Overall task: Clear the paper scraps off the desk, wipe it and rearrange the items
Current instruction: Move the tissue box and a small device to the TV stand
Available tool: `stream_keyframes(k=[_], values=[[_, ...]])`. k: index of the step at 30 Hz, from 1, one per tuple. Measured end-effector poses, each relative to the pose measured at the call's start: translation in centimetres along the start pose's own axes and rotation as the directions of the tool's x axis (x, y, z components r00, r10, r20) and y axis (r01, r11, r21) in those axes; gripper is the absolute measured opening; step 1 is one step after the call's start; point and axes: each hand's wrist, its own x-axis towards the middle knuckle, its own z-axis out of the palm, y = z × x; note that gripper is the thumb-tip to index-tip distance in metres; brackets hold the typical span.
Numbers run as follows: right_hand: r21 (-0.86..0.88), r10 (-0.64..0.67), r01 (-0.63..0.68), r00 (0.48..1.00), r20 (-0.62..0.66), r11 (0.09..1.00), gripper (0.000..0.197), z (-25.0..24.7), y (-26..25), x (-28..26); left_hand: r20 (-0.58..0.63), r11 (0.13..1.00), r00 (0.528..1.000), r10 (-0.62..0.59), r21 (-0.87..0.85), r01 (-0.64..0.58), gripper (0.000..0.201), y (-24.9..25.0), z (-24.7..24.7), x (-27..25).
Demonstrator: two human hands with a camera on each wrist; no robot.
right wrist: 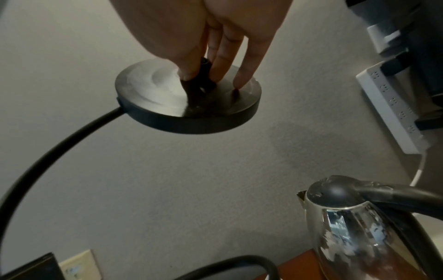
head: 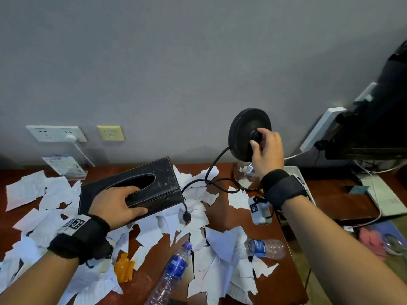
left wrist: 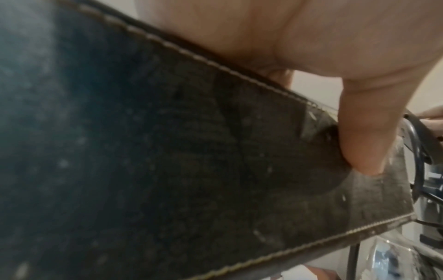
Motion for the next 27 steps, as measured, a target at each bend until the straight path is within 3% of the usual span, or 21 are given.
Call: stream_keyframes(k=[6,12,14,19,22,27], values=[[0.049,0.098,-0.097,0.995,-0.006,0.994,0.031,-0.5,-0.4,0.0,-0.042,0.999,0.999,0.033,-0.012,-0.034,0.049,0.8,-1.7,0.1],[0.154,0.256,-0.268,0.962,0.092,0.951,0.025,1.1,1.3,-2.6,-0.101,1.000,0.995,0.016,-0.020,-0.018,0.053,1.2,-2.5,0.1],[0.248,0.339,-0.363,0.931,0.135,0.898,0.022,1.8,1.6,-4.2,-0.107,0.999,0.994,0.013,-0.035,-0.017,0.054,1.6,-2.4,0.0],[0.505,0.535,-0.567,0.814,0.226,0.650,0.020,2.2,1.9,-7.8,-0.083,0.995,0.994,0.067,-0.063,-0.073,0.050,3.3,-2.0,0.2],[0.544,0.577,-0.581,0.791,0.202,0.606,0.018,1.0,2.7,-8.9,-0.059,0.992,0.991,0.119,-0.042,-0.122,0.050,4.9,-1.6,0.2],[0.554,0.542,-0.527,0.826,0.157,0.644,0.016,-2.6,4.5,-9.9,-0.046,0.976,0.975,0.216,-0.025,-0.217,0.052,9.2,-0.9,-0.3]])
